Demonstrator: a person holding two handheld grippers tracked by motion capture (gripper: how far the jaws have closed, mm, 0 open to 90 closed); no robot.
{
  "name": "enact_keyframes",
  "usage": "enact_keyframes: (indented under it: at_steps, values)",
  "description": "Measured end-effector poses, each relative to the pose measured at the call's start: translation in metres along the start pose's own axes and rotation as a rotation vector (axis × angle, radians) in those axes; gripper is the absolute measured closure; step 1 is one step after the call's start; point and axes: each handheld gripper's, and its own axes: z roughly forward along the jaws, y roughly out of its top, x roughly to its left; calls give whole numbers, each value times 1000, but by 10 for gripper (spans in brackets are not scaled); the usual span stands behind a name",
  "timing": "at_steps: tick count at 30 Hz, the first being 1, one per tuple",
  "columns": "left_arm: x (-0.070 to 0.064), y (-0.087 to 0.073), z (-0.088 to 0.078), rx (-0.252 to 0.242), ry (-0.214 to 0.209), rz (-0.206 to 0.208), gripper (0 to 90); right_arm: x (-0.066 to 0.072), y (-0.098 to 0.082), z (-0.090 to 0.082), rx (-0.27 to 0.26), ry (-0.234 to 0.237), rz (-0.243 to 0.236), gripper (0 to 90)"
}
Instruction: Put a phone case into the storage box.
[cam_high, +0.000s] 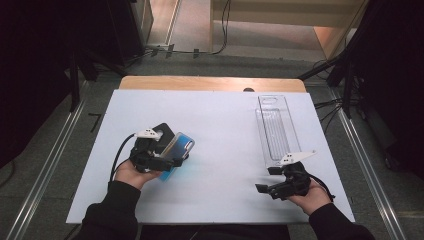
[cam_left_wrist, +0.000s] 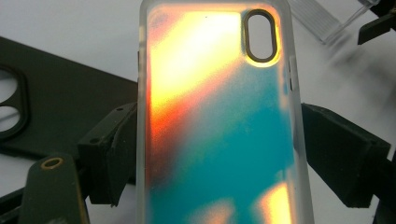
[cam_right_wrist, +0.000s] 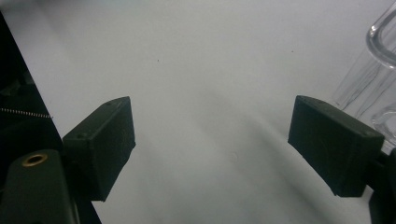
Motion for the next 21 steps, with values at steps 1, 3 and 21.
enact_keyframes:
  at_steps: [1,3,21]
  values:
    - [-2,1,1,0,-3,6,163,0,0,0,-1,2,2,130]
    - [-7,3,3,-8,-9,10,163,1,1,0,-3,3,10,130]
    - [-32,16,22,-103,-19,13,163,20,29,3,-66,22,82,131]
